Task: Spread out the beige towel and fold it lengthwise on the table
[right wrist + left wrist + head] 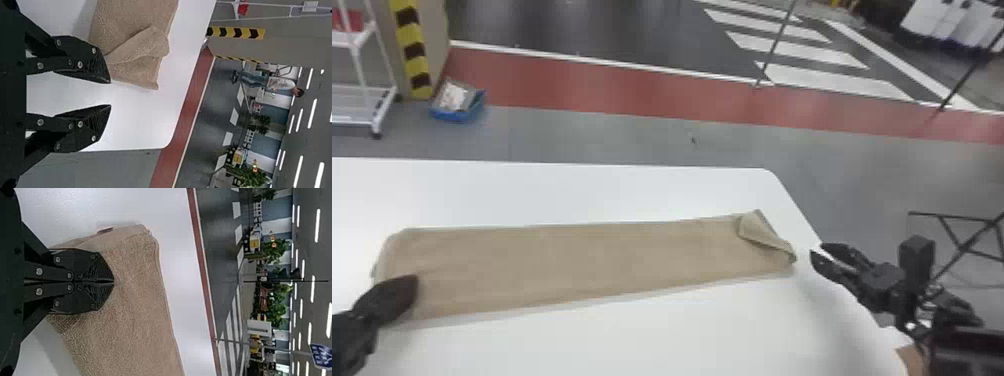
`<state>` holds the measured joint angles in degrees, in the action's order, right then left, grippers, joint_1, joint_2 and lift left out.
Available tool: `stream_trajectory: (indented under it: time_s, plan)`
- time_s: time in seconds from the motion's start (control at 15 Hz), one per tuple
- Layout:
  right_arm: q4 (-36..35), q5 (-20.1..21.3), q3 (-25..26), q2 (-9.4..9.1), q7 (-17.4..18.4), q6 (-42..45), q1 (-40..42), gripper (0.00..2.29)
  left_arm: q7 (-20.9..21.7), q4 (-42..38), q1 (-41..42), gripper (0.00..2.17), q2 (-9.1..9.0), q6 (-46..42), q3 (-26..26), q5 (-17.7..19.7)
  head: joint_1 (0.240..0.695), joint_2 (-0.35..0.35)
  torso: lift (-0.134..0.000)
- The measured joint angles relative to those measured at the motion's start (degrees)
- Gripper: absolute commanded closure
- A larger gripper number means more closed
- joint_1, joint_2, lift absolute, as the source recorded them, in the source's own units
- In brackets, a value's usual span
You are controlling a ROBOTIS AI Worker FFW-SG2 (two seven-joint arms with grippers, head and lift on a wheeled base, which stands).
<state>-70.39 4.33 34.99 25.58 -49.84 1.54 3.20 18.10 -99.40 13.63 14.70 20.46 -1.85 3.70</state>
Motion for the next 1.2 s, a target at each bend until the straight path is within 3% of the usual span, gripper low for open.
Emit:
stream_trajectory:
  time_s: [0.13,0.27,0.33,0.47,0.6,0.8,1.2]
  plan:
    - [0.2,-0.3,0.5,-0.02,-0.1,0.5,0.5,0.56,0.1,0.1,0.0,1.78,-0.02,-0.1,-0.1,0.0,0.695,-0.35,-0.124]
    - [-2.4,-3.1,1.3,-0.69,-1.1,-0.8,1.5,0.81,0.2,0.1,0.0,1.78,-0.02,-0.1,-0.2,0.1,0.695,-0.35,-0.124]
    - [-4.7,-4.3,1.5,-1.33,-1.2,-2.4,2.1,1.12,0.2,0.2,0.0,1.78,-0.02,-0.1,-0.2,0.1,0.695,-0.35,-0.124]
    - [-11.0,-5.5,1.3,-3.7,-1.9,-9.1,2.8,2.01,0.3,0.2,0.1,1.78,-0.02,-0.1,-0.3,0.1,0.695,-0.35,-0.124]
    - [-17.1,-4.9,0.1,-6.23,-1.9,-17.4,3.1,2.07,0.2,0.1,0.2,1.78,-0.02,-0.1,-0.7,0.0,0.695,-0.331,-0.124]
    - [-20.5,-2.6,-4.7,-8.01,-1.0,-24.0,2.7,2.07,0.2,0.1,0.3,1.78,-0.02,-0.1,-1.2,-0.1,0.695,-0.29,-0.124]
    - [-10.6,3.0,-8.5,-8.29,3.2,-19.2,-3.6,2.07,0.3,-0.3,0.9,1.78,-0.01,-0.1,-1.5,-0.4,0.695,-0.277,-0.124]
